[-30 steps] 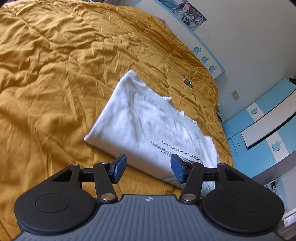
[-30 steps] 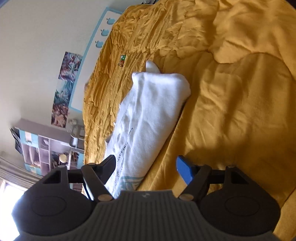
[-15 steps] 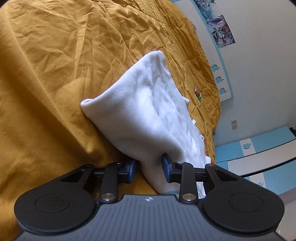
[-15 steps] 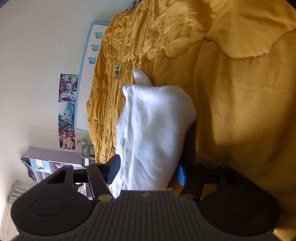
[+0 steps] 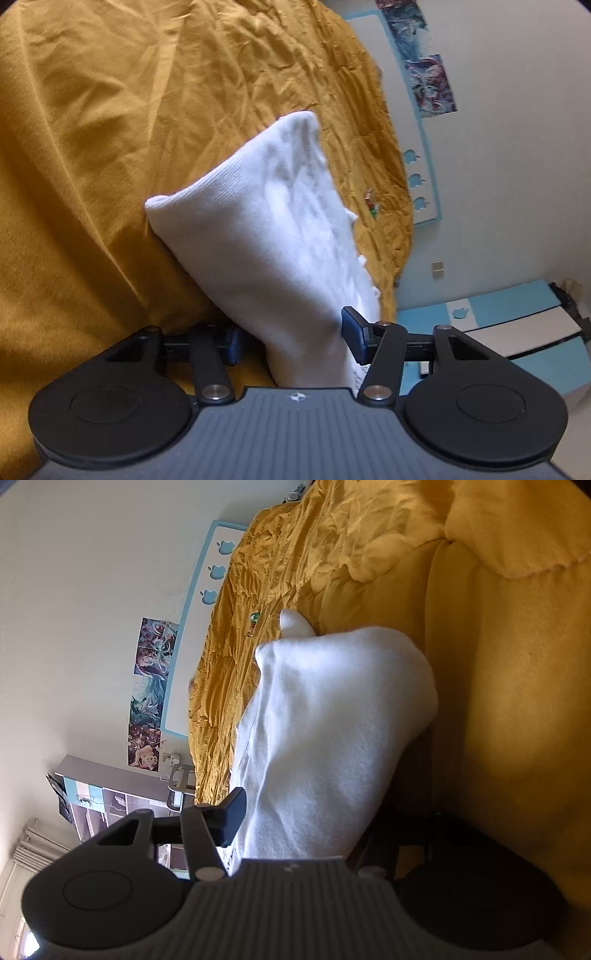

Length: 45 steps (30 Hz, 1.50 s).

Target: Fold small clothes

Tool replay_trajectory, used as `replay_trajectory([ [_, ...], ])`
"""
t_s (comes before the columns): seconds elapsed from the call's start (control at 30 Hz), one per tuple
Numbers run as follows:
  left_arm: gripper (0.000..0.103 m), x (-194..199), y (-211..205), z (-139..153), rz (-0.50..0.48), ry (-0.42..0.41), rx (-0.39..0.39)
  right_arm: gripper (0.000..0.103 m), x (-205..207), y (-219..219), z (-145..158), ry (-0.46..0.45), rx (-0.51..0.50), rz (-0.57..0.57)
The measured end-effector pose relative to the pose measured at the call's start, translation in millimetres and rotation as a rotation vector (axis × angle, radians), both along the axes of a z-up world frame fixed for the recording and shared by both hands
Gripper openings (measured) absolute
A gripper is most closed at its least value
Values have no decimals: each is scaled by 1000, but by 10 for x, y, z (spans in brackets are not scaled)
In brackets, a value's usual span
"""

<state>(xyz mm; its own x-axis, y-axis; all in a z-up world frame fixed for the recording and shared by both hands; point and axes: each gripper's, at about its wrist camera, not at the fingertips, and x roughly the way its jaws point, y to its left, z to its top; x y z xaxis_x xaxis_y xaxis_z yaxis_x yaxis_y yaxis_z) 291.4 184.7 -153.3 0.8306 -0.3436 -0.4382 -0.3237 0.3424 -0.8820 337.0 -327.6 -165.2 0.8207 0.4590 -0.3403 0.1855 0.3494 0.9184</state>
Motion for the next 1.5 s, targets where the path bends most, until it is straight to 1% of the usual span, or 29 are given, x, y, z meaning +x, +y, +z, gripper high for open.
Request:
replay_trajectory([
  [0.03, 51, 38, 4, -38, 19, 23, -4, 50, 4, 17, -5, -6, -13, 3],
  [0.1, 38, 25, 15, -93, 81, 36, -16, 48, 20, 39, -10, -13, -25, 5],
  [0.13, 25, 3, 6, -100, 91, 41, -1, 45, 22, 44, -15, -15, -31, 3],
  [0.17, 19, -22, -11, -89, 88, 22, 18, 27, 21, 58, -29, -8, -57, -5],
  [0.2, 18, -50, -36, -49, 84, 5, 52, 17, 15, 68, -39, -6, -75, -6],
  [0.23, 16, -54, -65, 4, 80, 4, 91, 16, 19, 81, -47, -12, -95, -7],
  [0.3, 16, -36, -150, 187, 57, 30, 202, 13, 38, 118, 5, -1, -132, -9],
  [0.33, 16, -34, -177, 278, 43, 45, 241, 13, 53, 134, 53, 12, -151, -7],
  [0.37, 16, -21, -190, 348, 31, 54, 265, 13, 69, 152, 116, 25, -173, -3],
  [0.4, 15, -17, -209, 441, 17, 71, 274, 13, 85, 159, 177, 38, -189, 0],
  [0.43, 15, -17, -197, 506, 13, 80, 262, 13, 95, 158, 237, 51, -188, -1],
  [0.5, 15, -16, -177, 642, 1, 79, 250, 13, 96, 134, 334, 53, -157, -3],
  [0.6, 15, -63, -227, 882, -28, 62, 318, 12, 71, 133, 536, 25, -148, 3],
  [0.67, 15, -98, -248, 1021, -36, 60, 337, 12, 24, 141, 665, 9, -145, 15],
  [0.73, 15, -152, -267, 1127, -52, 71, 354, 12, -40, 131, 767, 19, -133, 16],
  [0.8, 15, -234, -277, 1219, -65, 83, 370, 12, -130, 92, 825, 46, -92, 17],
  [0.87, 15, -339, -283, 1290, -82, 92, 384, 12, -231, 61, 874, 68, -67, 18],
  [1.0, 15, -564, -275, 1378, -109, 115, 382, 12, -489, 38, 1028, 105, -68, 30],
  [1.17, 15, -1005, -311, 1479, -149, 109, 430, 13, -999, 17, 1232, 99, -136, 87],
  [1.23, 15, -1183, -300, 1494, -160, 124, 421, 13, -1260, 11, 1286, 101, -152, 103],
  [1.37, 15, -1555, -285, 1502, -184, 135, 410, 13, -1716, -82, 1278, 122, -97, 112],
  [1.5, 15, -1881, -267, 1375, -219, 132, 385, 13, -2101, -152, 1202, 165, -130, 119],
])
